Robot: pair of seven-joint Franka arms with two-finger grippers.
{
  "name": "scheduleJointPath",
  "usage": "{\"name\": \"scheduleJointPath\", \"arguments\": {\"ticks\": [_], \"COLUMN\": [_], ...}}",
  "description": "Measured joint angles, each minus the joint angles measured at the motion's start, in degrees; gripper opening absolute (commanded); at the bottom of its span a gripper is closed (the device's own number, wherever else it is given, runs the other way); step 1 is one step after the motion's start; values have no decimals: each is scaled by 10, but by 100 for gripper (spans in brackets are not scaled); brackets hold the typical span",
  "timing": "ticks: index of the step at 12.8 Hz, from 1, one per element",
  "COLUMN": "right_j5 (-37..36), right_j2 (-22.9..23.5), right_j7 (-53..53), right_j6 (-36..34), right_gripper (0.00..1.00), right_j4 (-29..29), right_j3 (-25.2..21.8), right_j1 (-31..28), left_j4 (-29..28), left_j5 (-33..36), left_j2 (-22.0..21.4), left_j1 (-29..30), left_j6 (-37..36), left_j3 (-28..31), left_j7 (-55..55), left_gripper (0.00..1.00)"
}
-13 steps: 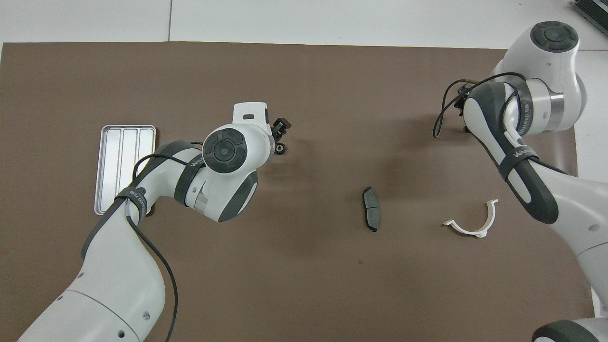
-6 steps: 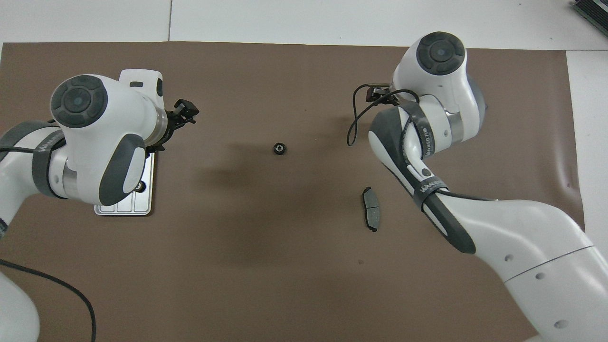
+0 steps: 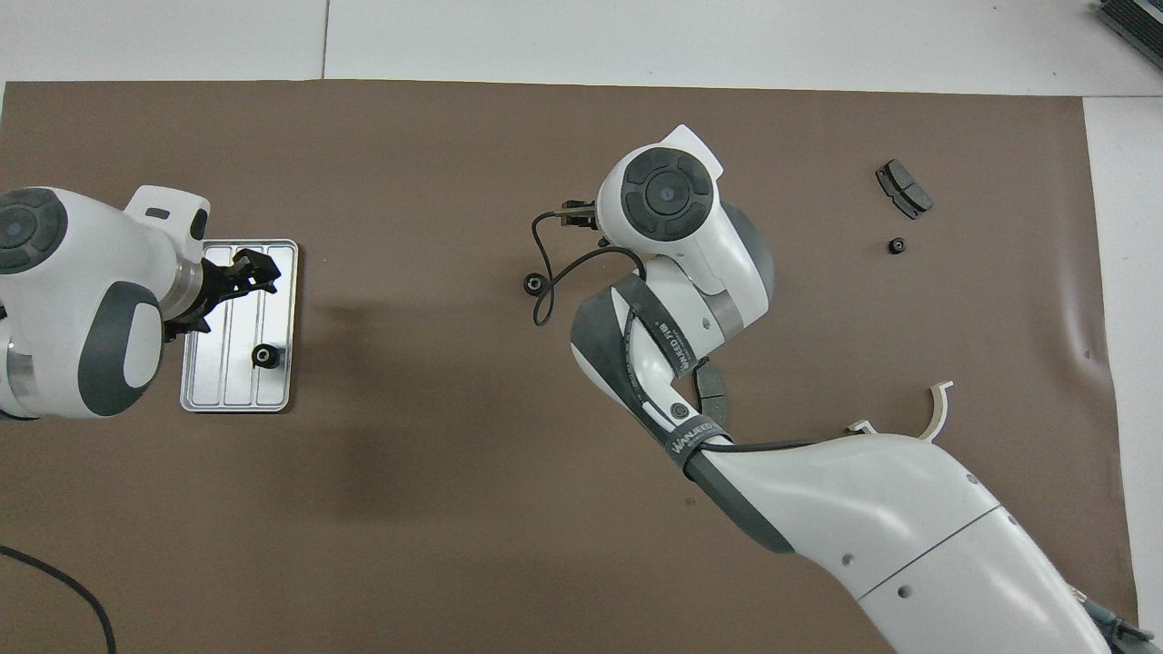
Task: Place bearing gear from tray to pile
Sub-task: 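Reach the right gripper to the second gear while the left gripper returns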
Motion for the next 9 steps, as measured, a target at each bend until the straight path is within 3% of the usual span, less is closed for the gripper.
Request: {"name": "scheduleJointPath", "arguments": {"ticks": [1, 3, 6, 9], "right_j5": [0, -1, -6, -33], "right_j2": [1, 6, 8, 7], "right_j7": [8, 29, 32, 32], "right_j6": [14, 27, 45, 63], "right_gripper": [100, 100, 100, 83], "right_j4": [-13, -31, -56, -65], "right_j3": [0, -1, -2, -3], "right_j1": [16, 46, 69, 73], "left_j4": [-26, -70, -93, -107], "left_j5": [-2, -16, -36, -38], "left_j2": [-8, -19, -22, -23], "left_j1": [9, 11, 9, 8], "left_j6": [24, 62, 85, 92], "left_j3": [0, -3, -11, -13], "left_j7": [15, 20, 20, 20], "left_gripper": [63, 61, 56, 53]}}
